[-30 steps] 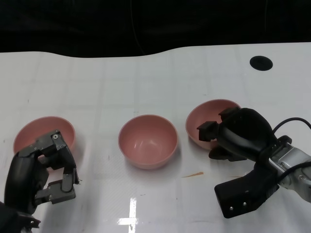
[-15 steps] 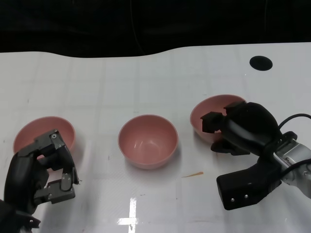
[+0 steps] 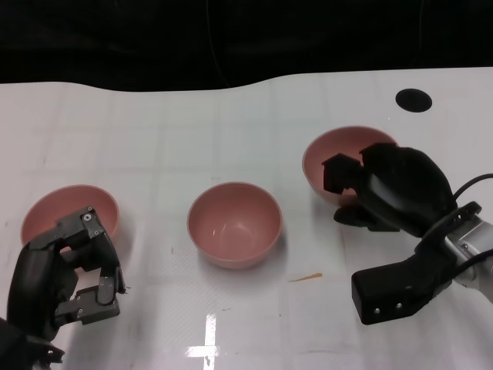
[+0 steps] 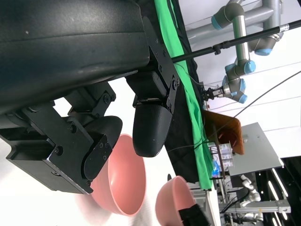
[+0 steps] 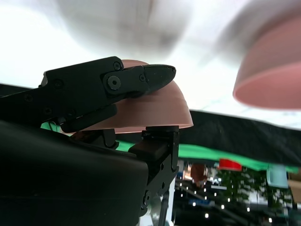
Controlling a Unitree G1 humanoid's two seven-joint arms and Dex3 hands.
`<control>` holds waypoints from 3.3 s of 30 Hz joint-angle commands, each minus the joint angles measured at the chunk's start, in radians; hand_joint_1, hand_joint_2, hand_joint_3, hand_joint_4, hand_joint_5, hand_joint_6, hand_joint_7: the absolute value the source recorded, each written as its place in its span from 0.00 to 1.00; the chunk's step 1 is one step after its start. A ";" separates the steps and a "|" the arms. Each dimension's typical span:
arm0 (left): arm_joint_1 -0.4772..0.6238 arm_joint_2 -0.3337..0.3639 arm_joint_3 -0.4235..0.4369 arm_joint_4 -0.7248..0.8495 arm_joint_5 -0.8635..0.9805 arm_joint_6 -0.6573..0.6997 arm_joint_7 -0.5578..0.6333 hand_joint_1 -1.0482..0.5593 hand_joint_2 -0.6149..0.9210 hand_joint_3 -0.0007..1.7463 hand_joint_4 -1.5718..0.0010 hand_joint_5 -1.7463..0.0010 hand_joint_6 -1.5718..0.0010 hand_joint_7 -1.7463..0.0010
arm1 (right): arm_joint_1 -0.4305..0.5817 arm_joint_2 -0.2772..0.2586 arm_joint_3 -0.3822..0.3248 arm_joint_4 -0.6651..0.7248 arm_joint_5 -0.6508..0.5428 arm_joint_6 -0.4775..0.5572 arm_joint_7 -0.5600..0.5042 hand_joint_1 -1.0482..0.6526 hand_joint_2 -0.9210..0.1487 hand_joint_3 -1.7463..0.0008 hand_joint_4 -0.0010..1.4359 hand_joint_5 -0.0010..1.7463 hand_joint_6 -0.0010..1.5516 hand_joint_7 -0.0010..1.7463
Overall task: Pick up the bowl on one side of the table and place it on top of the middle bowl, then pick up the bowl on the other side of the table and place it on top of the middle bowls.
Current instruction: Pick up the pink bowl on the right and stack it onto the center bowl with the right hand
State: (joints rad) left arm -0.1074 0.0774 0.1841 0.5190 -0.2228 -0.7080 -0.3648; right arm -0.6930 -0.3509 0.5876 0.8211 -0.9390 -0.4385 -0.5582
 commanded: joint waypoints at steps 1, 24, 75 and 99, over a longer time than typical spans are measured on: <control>-0.001 0.020 0.006 0.003 -0.025 0.013 -0.019 0.71 0.71 0.86 0.38 0.00 0.48 0.00 | -0.003 -0.024 -0.019 -0.043 0.015 -0.015 -0.022 0.49 0.00 0.89 0.54 1.00 0.32 1.00; -0.019 0.008 0.007 0.037 -0.043 -0.035 -0.034 0.72 0.71 0.91 0.34 0.00 0.46 0.00 | 0.087 -0.004 -0.029 -0.443 -0.063 -0.063 -0.037 0.49 0.19 0.58 0.60 1.00 0.33 1.00; 0.021 -0.006 0.006 -0.042 -0.057 0.043 -0.032 0.66 0.71 0.85 0.38 0.00 0.47 0.02 | 0.025 0.132 -0.025 -0.238 0.034 -0.232 0.082 0.47 0.26 0.49 0.60 1.00 0.37 1.00; 0.019 -0.005 0.005 -0.030 -0.031 0.010 -0.018 0.69 0.73 0.85 0.38 0.00 0.47 0.01 | -0.042 0.177 0.051 -0.064 -0.023 -0.229 -0.010 0.49 0.24 0.57 0.60 1.00 0.37 1.00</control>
State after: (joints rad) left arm -0.0968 0.0631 0.1836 0.4931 -0.2549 -0.6938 -0.3950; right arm -0.7102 -0.1688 0.6357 0.7518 -0.9633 -0.6687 -0.5481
